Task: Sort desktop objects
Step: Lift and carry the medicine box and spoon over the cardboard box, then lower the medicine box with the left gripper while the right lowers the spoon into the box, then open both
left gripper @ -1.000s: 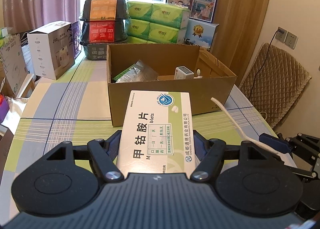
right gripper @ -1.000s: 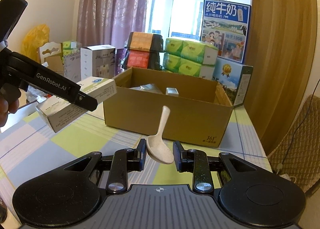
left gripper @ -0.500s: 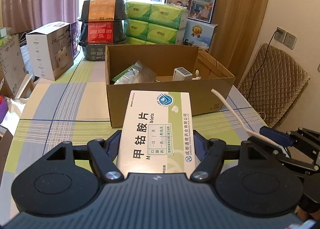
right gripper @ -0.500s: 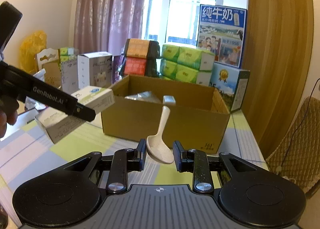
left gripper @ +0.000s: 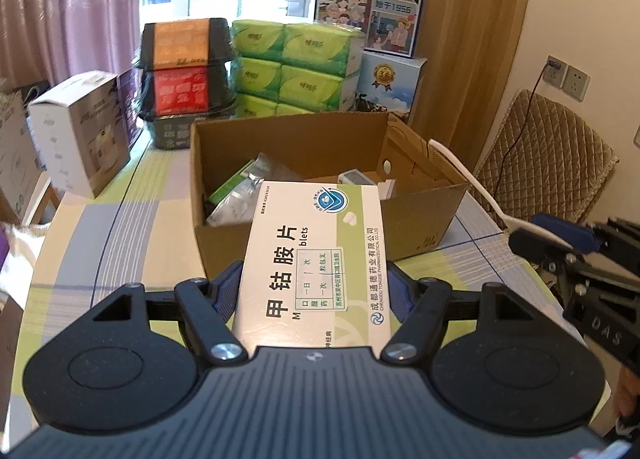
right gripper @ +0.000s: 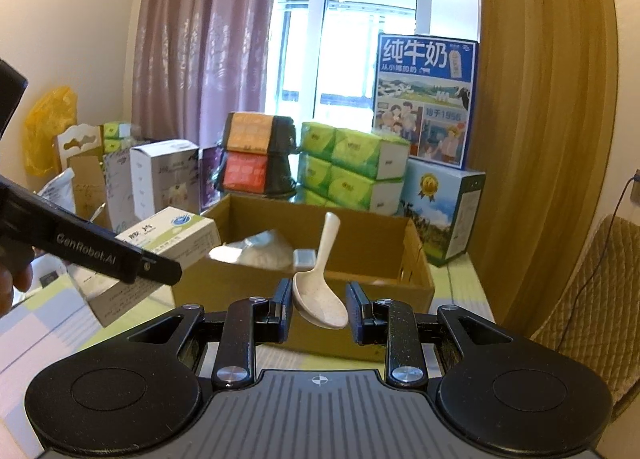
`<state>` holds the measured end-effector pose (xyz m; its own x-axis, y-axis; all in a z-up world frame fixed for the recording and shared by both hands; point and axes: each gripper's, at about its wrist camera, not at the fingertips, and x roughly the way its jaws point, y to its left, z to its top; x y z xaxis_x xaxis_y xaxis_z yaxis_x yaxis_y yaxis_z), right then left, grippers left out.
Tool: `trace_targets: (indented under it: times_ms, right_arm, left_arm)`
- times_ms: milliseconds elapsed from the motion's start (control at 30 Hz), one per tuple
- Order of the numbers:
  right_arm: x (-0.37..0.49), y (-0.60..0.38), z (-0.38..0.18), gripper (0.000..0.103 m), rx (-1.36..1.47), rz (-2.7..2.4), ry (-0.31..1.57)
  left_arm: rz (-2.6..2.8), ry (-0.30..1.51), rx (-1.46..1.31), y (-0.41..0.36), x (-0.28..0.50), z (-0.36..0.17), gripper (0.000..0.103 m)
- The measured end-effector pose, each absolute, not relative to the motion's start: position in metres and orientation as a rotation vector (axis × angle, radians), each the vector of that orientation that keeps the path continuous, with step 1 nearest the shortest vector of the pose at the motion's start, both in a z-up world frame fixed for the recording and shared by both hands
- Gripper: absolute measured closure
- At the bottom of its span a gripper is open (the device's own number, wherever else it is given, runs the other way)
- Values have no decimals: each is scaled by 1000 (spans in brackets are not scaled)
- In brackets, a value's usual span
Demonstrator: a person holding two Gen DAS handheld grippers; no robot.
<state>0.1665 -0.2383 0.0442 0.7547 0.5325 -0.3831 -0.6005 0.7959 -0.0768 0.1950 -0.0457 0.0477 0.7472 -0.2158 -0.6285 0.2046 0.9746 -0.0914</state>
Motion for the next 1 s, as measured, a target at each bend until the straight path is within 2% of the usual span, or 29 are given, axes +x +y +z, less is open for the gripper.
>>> trace_targets:
  times_ms: [667,1000]
  right_arm:
    - [287,-199,53,78,-289,643,418]
    - [330,-181,48,78,-260,647,508]
  left_arm:
    - [-257,739,82,-41,306,63,36]
    - [-248,792,49,-39,342,50,36]
